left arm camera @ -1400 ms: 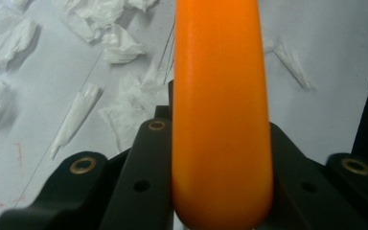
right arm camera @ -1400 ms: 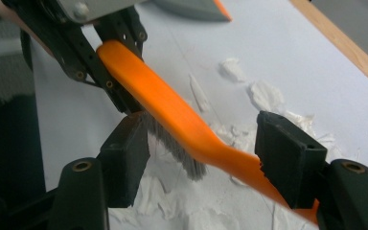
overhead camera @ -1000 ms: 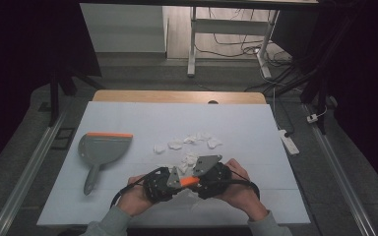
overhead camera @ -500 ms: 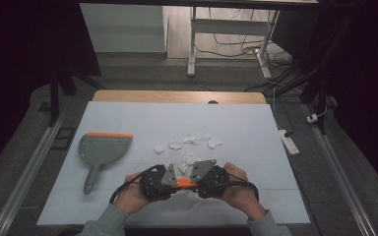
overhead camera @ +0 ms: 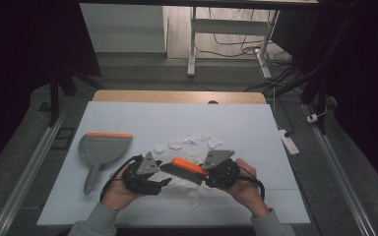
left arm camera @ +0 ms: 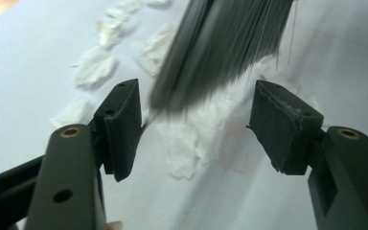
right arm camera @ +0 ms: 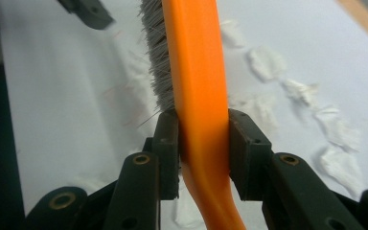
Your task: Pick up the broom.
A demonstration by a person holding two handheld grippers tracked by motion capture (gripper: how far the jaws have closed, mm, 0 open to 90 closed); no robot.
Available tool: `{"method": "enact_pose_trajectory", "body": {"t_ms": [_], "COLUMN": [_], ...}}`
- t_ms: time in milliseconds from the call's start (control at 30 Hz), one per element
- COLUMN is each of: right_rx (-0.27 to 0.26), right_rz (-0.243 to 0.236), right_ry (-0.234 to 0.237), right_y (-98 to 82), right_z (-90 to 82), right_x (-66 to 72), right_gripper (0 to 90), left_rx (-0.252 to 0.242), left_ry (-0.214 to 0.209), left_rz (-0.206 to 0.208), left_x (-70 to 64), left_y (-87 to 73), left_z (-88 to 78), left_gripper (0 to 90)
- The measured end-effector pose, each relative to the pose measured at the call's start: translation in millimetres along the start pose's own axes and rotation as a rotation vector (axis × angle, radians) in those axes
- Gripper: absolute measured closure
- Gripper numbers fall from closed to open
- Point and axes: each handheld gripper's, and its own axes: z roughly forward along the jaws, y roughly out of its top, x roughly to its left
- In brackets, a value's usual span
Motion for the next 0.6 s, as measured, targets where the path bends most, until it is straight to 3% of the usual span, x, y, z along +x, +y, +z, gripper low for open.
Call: {"method": "enact_pose_trajectory", "body": {"t_ms": [167,333,600], "right_rx": [-0.049,-0.079,-0.1], "right_rz": [0.062,0.117,0.184], "right_ry": [-0.024,-0.042,-0.071], "right_y": [-5.8,-11.5,-16.2], "right_z": [-10.3,-16.5,-19.8], "right_x": [-11.3,-18.7,-27.9], "right_gripper": [67.6,67.7,67.8], "left_rx": [-0.012,0.009,0.001], "left_ry": [0.046,0.086,0.138], "left_rz": [-0.06,-0.12,-0.271], "left_x": [10.0,18.8,35.3], "left_y": [-17.4,-46.2,-92.2], "left_z": [-12.9,-25.0,-40.3], "left_gripper": [35.3,35.3,35.5]}}
